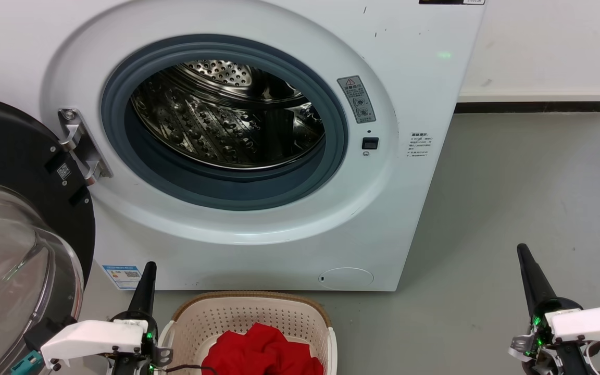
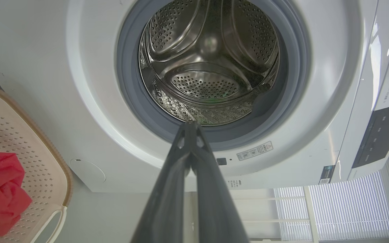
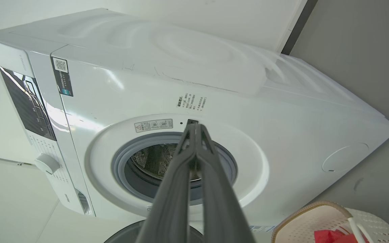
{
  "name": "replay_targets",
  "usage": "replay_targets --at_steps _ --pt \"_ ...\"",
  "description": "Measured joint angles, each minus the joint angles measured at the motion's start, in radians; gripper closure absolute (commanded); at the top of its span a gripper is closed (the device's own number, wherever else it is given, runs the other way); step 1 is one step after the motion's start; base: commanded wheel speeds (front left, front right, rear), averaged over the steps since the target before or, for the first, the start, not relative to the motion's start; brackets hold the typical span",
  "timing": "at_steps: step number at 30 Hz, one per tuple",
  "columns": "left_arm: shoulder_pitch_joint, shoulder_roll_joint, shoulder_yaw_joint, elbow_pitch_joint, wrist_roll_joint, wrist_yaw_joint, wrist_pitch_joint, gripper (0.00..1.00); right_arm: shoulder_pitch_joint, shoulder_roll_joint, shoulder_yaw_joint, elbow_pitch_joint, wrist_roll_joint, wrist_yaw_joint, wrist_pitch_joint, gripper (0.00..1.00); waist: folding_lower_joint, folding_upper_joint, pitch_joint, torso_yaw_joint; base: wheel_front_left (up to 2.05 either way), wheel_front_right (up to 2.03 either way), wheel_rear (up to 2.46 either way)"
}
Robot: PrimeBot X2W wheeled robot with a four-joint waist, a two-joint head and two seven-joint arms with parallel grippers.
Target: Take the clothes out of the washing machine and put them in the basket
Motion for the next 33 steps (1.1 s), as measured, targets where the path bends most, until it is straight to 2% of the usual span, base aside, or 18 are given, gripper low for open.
replay_targets --at_steps 33 --pt "-0.047 0.0 0.016 0.021 -0.248 -0.031 0.058 1.0 -0.043 0.002 -0.022 0.031 0.242 0.0 0.068 1.0 0.0 0.0 0.005 0.007 0.0 0.0 0.0"
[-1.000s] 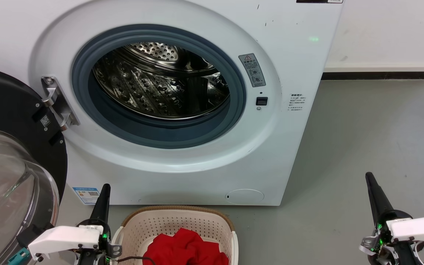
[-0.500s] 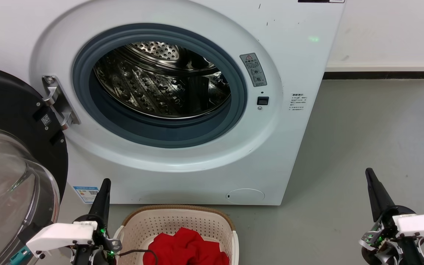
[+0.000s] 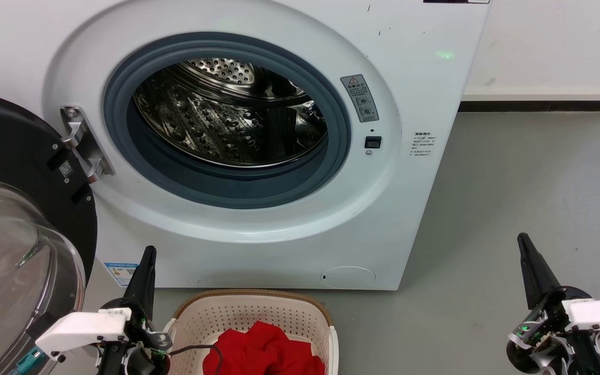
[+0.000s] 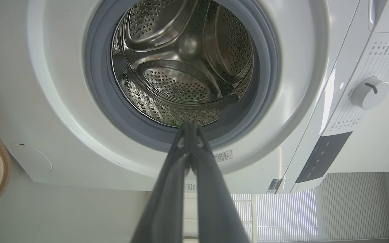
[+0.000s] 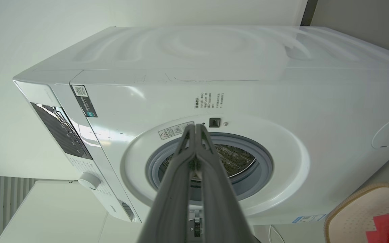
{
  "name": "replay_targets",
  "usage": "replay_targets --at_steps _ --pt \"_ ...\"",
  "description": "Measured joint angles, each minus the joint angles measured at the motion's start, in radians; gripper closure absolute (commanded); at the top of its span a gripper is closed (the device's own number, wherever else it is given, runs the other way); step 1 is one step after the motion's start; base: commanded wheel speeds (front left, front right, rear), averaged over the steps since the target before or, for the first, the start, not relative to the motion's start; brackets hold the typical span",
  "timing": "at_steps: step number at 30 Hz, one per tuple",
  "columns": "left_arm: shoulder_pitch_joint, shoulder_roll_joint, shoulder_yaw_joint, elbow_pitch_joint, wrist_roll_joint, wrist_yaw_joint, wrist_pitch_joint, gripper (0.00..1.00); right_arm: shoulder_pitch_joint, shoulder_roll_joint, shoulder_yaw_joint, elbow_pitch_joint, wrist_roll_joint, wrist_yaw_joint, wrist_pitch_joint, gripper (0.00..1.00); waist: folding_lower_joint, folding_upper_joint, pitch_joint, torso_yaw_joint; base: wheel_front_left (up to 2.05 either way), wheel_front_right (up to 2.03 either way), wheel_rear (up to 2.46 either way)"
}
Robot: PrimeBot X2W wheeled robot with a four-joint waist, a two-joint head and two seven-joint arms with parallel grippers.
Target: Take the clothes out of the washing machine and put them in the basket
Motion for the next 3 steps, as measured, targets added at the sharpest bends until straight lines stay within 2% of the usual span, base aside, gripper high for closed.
replay_targets --at_steps 3 --pt "0.0 0.0 0.0 0.0 0.0 -0.001 0.0 1.0 -0.001 0.001 -0.001 0.0 0.0 0.0 0.0 1.0 0.0 0.0 0.0 0.0 0.0 0.0 0.0"
